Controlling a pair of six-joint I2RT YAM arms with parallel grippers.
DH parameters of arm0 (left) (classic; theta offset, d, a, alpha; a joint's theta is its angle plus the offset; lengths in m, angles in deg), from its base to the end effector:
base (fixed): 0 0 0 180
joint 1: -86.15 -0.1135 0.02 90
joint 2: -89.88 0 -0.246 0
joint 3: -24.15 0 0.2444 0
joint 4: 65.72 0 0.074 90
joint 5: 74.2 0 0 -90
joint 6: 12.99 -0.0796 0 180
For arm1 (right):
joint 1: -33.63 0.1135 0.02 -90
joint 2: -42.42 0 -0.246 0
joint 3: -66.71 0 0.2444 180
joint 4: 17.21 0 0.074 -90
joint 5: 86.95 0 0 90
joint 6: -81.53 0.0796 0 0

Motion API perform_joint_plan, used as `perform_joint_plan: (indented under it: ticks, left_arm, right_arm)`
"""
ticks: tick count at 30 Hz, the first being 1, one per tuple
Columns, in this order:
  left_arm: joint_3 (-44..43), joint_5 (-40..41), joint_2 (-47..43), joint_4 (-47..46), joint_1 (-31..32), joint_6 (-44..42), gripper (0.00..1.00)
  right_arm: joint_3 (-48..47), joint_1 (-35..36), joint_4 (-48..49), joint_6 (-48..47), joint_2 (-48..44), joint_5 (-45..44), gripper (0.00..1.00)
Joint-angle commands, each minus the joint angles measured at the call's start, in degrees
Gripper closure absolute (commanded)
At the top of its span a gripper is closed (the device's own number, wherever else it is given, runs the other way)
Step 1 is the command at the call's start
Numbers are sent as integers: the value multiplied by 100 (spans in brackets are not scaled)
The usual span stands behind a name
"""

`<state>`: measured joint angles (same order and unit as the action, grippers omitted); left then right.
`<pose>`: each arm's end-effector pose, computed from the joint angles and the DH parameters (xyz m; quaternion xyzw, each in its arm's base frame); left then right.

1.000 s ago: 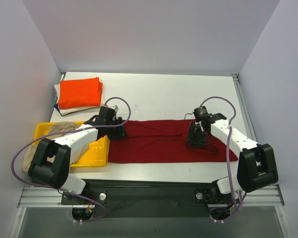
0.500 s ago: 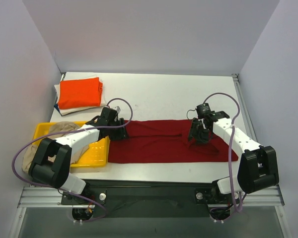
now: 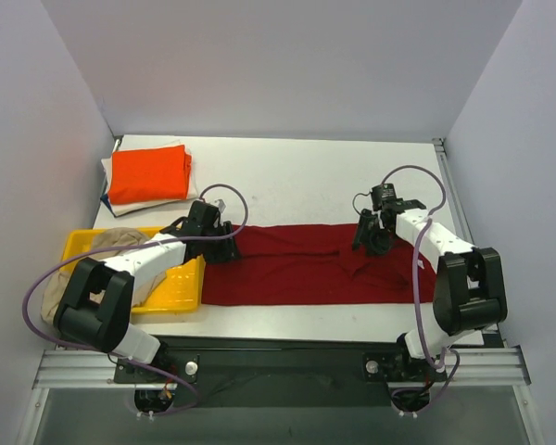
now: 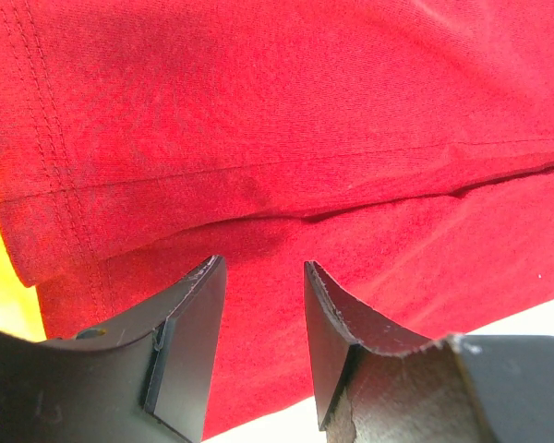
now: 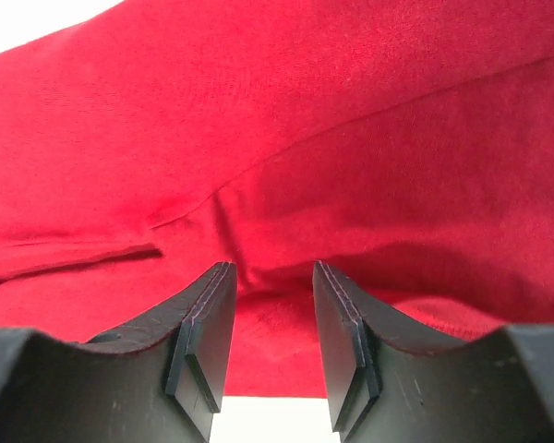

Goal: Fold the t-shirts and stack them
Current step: Fold the other side of the tshirt into a rectangle, then rotate the tshirt 80 degrees

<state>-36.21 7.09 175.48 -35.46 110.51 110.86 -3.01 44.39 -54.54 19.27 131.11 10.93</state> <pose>0.2762 -0.1383 0.1287 -0.0563 0.9509 -0.2072 0.2231 0.3225 0.0724 0.1528 0.1213 0.9473 0.1574 0.2513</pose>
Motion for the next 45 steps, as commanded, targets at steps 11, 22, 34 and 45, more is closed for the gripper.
perform_joint_plan:
  ticks: [11, 22, 34, 45]
  left_arm:
    - [-17, 27, 53, -146, 43, -10, 50]
    - [-78, 18, 62, -138, 43, -53, 50]
    - [-1176, 89, 500, 56, 324, -264, 50]
    - [-1950, 71, 1424, -41, 306, -405, 50]
  right_arm:
    - [575, -13, -439, -6, -413, 617, 61]
    - [691, 119, -896, 170, -861, 1128, 61]
    - [-583, -1066, -1116, -401, -370, 57, 61]
    - [-2016, -1981, -906, -630, 1448, -770, 61]
